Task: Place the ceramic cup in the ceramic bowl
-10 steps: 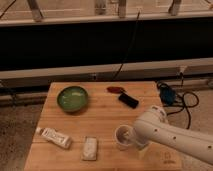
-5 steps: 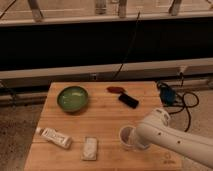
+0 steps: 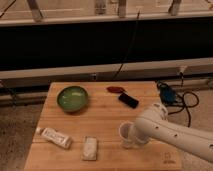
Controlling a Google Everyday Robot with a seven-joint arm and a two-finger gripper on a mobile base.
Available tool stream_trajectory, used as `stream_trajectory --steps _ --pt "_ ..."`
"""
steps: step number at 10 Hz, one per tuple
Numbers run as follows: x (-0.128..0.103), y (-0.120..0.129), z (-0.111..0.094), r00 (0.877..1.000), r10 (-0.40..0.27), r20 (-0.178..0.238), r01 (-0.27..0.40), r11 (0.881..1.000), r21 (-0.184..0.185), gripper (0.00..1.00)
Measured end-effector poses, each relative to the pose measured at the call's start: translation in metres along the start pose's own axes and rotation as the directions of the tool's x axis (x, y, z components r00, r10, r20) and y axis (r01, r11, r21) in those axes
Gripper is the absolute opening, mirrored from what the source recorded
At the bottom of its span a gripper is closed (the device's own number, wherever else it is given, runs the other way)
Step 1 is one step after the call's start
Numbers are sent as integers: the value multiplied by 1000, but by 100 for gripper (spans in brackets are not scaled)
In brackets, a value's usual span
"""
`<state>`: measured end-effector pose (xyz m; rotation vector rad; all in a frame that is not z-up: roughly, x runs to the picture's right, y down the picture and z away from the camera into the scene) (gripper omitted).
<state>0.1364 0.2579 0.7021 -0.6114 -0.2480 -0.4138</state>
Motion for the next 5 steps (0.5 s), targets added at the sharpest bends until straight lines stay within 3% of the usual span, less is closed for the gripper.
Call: stream_trajectory --steps 5 --pt "2 -9 -10 1000 2 -12 -3 1000 -10 0"
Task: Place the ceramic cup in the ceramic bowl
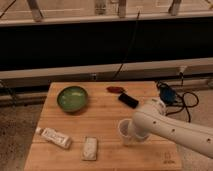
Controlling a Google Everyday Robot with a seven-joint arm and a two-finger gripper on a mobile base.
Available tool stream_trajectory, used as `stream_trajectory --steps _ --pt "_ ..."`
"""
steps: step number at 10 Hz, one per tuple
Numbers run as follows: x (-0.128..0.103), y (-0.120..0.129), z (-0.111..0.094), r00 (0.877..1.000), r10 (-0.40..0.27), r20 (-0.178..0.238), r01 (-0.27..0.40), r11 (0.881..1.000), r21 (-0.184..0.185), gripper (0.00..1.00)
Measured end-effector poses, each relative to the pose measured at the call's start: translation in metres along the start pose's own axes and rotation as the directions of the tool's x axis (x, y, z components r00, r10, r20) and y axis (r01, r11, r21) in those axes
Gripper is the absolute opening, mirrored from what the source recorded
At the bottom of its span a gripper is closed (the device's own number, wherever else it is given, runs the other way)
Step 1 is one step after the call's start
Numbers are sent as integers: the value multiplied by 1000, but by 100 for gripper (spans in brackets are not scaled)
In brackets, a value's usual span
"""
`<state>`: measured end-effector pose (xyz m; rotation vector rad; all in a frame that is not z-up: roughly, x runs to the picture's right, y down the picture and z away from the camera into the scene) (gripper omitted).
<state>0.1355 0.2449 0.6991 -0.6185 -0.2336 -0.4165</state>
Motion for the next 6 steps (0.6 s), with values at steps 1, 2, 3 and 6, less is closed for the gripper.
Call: stream_trajectory --steps 1,2,3,6 --pt "1 -1 -5 1000 2 -5 -2 1000 -7 0" --pt "1 -2 -7 1000 4 -7 -4 1000 -9 0" --pt "2 -4 -11 1000 5 -9 -5 1000 -12 0" --pt "-3 -11 -28 1000 6 -13 -7 1000 -19 0"
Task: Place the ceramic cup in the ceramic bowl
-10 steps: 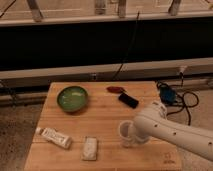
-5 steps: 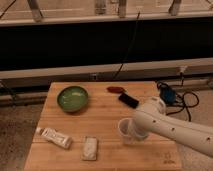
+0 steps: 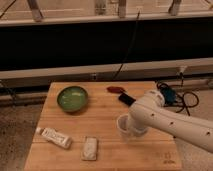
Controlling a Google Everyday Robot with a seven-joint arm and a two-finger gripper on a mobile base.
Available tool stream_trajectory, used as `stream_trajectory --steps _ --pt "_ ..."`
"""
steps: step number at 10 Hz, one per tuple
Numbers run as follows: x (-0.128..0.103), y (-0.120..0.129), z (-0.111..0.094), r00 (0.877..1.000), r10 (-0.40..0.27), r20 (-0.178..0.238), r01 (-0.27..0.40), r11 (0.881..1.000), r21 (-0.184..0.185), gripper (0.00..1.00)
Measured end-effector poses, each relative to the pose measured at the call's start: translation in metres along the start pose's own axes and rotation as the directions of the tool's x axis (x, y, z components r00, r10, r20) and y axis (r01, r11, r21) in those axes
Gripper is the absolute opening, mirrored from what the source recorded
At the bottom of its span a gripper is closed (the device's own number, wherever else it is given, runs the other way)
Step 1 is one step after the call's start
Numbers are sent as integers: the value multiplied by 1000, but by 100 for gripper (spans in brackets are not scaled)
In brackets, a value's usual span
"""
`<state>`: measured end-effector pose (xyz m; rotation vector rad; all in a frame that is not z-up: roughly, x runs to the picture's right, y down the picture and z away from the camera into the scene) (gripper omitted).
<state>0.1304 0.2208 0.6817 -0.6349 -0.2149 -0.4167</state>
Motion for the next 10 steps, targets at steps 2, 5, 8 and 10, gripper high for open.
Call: stream_trajectory --steps 2,5,8,10 --pt "0 -5 -2 1000 0 -5 0 1000 -2 0" --pt "-1 -23 -25 1000 -8 -9 8 1000 -4 0" --pt "-5 -37 -32 1000 -26 -11 26 1000 -12 0" --pt "-14 -49 -37 998 -53 -15 53 998 -24 0"
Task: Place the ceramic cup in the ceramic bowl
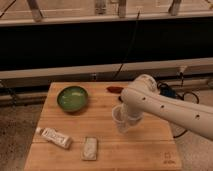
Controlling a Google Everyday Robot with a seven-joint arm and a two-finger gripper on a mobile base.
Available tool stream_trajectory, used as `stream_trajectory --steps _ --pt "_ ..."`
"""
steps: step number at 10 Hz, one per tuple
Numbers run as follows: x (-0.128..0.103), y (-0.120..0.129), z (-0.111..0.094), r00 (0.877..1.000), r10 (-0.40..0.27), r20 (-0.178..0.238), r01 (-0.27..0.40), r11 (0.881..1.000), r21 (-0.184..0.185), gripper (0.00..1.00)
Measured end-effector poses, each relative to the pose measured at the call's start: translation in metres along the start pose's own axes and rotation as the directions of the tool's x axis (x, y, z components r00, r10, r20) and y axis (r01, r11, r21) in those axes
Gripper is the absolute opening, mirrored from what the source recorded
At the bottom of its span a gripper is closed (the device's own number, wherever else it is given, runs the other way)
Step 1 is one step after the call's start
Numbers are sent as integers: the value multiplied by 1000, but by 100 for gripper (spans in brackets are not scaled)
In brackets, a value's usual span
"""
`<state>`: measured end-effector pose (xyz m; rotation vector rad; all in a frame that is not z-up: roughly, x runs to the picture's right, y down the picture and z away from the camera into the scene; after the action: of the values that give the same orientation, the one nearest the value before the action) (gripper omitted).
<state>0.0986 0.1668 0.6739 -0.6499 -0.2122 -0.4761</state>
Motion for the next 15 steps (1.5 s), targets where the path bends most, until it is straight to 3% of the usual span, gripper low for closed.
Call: stream_trajectory --steps 10,15 --pt "-32 -67 -13 991 -132 -4 131 991 -30 0" --pt "-52 -104 -20 982 -189 -10 188 982 -26 0"
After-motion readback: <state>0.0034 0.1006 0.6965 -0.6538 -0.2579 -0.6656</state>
